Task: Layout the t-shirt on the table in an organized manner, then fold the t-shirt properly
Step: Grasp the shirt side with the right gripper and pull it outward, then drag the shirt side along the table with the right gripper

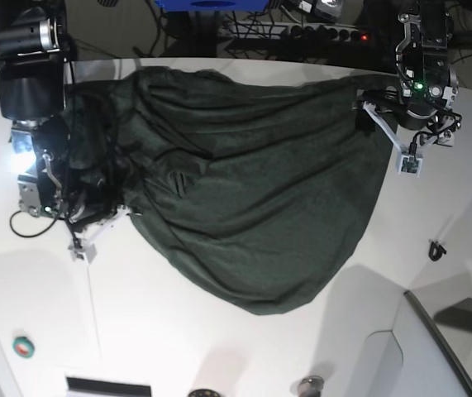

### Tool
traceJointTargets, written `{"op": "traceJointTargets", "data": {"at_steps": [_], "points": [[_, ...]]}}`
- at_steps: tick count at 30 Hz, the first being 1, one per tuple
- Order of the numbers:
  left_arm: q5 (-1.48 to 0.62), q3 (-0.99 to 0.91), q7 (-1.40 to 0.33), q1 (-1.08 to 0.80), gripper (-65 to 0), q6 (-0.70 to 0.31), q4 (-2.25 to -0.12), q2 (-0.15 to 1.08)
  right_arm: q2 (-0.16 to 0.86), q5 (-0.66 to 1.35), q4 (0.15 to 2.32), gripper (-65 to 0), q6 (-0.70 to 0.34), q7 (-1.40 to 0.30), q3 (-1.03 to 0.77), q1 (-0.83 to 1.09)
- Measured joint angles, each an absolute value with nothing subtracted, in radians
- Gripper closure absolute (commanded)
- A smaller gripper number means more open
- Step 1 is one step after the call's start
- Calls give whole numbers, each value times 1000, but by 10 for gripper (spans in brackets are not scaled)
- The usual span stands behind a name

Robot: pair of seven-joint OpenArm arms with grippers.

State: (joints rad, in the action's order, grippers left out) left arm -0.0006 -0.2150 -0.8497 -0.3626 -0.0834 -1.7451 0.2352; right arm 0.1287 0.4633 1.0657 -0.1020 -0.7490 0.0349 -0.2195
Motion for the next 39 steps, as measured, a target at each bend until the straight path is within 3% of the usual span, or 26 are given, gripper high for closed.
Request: {"op": "traceJointTargets", "data": {"at_steps": [17,20,28,37,39], "points": [[0,-215,-849,-355,-599,-83,-1646,235,165,460,1256,-5,-94,-788,22,-221],[-3,-215,-765,-354,-599,-84,-1610,234,173,456,1256,-3,-91,-783,-47,-224],[-19,-218,-656,-339,-599,-79,-1484,239,205,457,1255,-2,-88,-715,-86,-229],[-27,-221,-639,-344,-599,-79,-1481,239,204,456,1250,-5,-86,-504,-86,-220],[-27,-221,-638,-345,-599,-79,-1481,241,197,464,1249,-5,-37,-493,-110,-221]]}}
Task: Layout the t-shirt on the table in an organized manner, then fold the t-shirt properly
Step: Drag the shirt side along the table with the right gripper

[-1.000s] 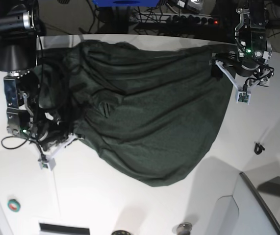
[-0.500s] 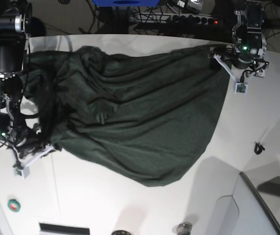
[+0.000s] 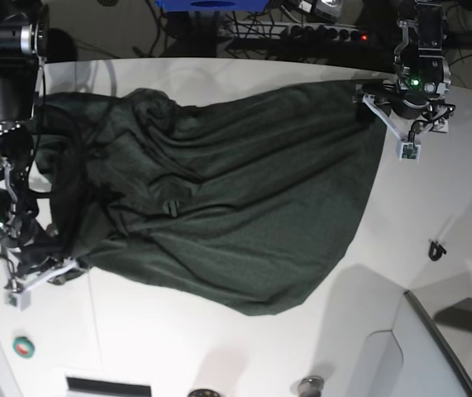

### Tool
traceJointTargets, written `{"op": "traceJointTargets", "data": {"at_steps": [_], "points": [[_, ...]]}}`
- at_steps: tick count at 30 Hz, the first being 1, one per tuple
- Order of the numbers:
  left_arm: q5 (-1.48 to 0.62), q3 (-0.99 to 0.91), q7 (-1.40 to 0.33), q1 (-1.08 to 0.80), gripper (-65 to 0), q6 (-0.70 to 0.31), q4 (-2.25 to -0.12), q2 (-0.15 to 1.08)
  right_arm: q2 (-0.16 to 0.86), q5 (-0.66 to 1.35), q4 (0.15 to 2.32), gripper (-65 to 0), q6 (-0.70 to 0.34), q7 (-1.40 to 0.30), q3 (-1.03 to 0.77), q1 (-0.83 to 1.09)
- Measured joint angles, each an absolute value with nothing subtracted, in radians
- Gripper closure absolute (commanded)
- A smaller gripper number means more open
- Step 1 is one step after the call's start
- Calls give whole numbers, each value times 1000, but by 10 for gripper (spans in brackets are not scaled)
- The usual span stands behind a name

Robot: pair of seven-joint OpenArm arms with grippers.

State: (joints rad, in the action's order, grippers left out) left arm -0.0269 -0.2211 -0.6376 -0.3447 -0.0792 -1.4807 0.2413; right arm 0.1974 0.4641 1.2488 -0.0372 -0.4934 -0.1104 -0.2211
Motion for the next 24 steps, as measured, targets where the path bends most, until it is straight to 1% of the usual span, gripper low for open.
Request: {"op": "traceJointTargets", "data": {"at_steps": [4,9,14,16,17,20,22,23,24], "points": [[-30,-219,-634,-352,-599,-79,-1479,258,205,462,1230,-5,66,-414,-160,-221],[-31,-219,-635,-361,-599,-80,-1479,272,206,464,1169,-6,105,-355,-165,-224],[-30,-219,-630,-366,-599,-79,-1481,272,201,464,1150,-11,179,-312,-164,-221],[-29,-219,-630,-369,-599,-79,-1483,272,200,467,1150,-53,219,-317,-161,-220],[-30,-219,-630,-369,-599,-78,-1483,272,200,465,1150,-96,234,-322,-157,-220],[-30,-219,-630,-371,-599,-78,-1483,272,201,464,1171,-254,243,-381,-157,-198],[-30,-219,-630,-371,-599,-78,-1483,272,197,467,1206,-333,245,-405,-157,-175],[-30,-219,-630,-371,-599,-78,-1484,272,195,471,1221,-354,246,-406,-157,-169],[-30,-219,-630,-371,-599,-78,-1484,272,196,471,1234,-357,246,-406,-157,-165]]}}
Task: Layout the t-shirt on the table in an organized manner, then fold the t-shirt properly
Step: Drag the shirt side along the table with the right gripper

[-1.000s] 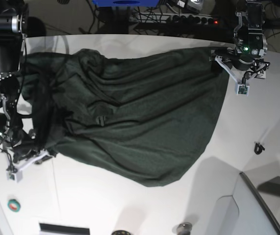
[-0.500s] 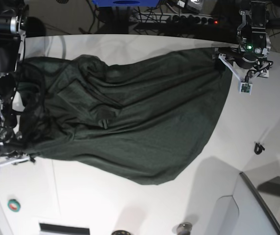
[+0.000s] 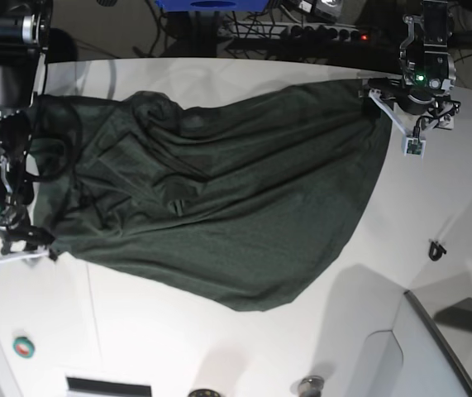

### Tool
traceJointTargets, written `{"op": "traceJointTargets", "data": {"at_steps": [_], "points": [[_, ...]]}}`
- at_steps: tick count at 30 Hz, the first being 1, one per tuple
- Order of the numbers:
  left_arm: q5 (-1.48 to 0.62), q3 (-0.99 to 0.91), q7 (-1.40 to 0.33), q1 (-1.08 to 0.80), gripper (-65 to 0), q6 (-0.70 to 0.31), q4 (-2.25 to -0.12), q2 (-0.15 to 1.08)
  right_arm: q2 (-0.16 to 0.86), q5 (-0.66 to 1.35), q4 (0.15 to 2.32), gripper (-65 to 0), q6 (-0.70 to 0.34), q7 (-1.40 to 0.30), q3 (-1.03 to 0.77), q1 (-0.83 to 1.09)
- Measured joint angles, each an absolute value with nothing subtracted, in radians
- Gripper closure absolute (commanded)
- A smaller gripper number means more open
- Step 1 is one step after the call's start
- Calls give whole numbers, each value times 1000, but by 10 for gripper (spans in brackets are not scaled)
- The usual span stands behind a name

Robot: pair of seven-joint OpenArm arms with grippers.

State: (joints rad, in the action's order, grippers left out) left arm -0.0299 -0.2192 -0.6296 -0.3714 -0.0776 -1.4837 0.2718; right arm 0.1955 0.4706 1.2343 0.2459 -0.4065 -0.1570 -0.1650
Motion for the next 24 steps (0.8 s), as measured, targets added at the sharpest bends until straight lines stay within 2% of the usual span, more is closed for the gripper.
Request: {"op": "traceJointTargets", "data": {"at_steps": [4,6,9,13,16,19,24], "points": [[-30,-219,-630,-371,-599,-78,-1483,273,199,469,1230,-354,247,-405,-157,-192],[-33,-219,-630,-372,-599,-78,-1483,280,203,466,1156,-354,237,-403,-157,-250],[-30,-219,-632,-374,-599,-79,-1483,288,231,472,929,-354,135,-393,-150,-389],[-28,-220,-641,-375,-599,-79,-1483,289,283,464,570,-354,70,-295,-44,-550],[-27,-219,-639,-376,-599,-79,-1484,289,297,465,409,-354,60,-206,88,-605],[-27,-219,-637,-377,-599,-78,-1484,288,290,465,361,-354,59,-202,159,-623],[-27,-219,-638,-377,-599,-79,-1484,288,286,464,358,-354,57,-186,160,-611]]}}
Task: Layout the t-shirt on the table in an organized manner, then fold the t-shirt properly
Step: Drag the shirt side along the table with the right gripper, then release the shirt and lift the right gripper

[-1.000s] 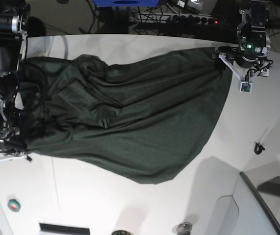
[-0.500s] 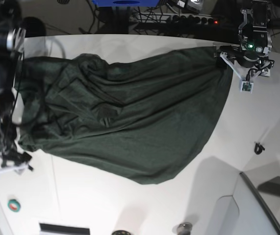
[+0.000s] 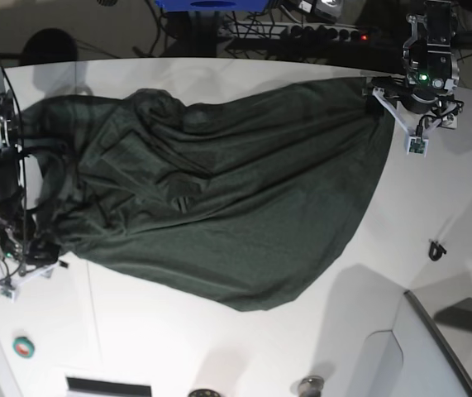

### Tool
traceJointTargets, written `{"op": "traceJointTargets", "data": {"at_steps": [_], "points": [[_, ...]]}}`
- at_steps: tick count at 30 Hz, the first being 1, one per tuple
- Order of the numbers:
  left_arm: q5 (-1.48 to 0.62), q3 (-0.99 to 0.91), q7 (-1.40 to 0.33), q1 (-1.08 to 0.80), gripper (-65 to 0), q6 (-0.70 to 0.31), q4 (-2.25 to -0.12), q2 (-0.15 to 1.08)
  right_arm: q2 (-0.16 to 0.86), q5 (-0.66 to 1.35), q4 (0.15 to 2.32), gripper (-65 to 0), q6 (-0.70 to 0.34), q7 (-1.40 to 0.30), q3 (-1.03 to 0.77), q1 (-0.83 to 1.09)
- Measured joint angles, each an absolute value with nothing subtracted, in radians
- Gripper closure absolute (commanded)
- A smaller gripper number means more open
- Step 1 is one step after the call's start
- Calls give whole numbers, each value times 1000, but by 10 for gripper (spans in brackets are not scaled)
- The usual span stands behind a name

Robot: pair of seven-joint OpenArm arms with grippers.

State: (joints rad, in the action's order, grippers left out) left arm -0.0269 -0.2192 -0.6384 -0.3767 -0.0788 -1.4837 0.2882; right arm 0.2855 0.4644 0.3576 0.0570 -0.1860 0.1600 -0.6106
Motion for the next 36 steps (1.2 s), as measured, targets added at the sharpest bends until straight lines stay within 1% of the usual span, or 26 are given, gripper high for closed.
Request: {"op": "traceJointTargets", "data": {"at_steps": [4,6,7,8,9,11,12,14,16,20,27,33,36], "points": [[-27,-219,-638,-377,-599,-78,-1484,291,277,464,353,-353,59,-186,160,-594],[-27,-219,-638,-377,-599,-79,-1484,292,266,465,353,-320,59,-187,162,-586],[-28,-219,-638,-377,-599,-79,-1484,292,263,464,353,-284,58,-187,162,-583],[-28,-219,-638,-377,-599,-80,-1484,294,262,466,353,-234,58,-187,162,-582],[-30,-219,-639,-377,-599,-80,-1484,295,262,466,353,-171,59,-186,162,-581],[-30,-219,-639,-377,-599,-79,-1484,297,265,467,353,-23,59,-186,161,-581],[-29,-219,-639,-377,-599,-79,-1483,297,266,470,353,0,59,-186,161,-581],[-29,-219,-639,-377,-599,-79,-1484,297,266,471,359,-17,59,-186,161,-580],[-30,-219,-639,-377,-599,-79,-1484,297,266,471,383,0,59,-188,161,-576],[-28,-219,-640,-377,-599,-79,-1484,296,279,469,483,-5,59,-186,153,-557],[-27,-221,-643,-377,-599,-79,-1483,299,308,465,686,-5,59,-199,-80,-437],[-27,-221,-643,-377,-599,-79,-1483,299,311,468,907,-5,56,-257,-173,-331],[-26,-221,-643,-377,-599,-79,-1483,300,315,469,1012,-8,54,-257,-199,-279]]}}
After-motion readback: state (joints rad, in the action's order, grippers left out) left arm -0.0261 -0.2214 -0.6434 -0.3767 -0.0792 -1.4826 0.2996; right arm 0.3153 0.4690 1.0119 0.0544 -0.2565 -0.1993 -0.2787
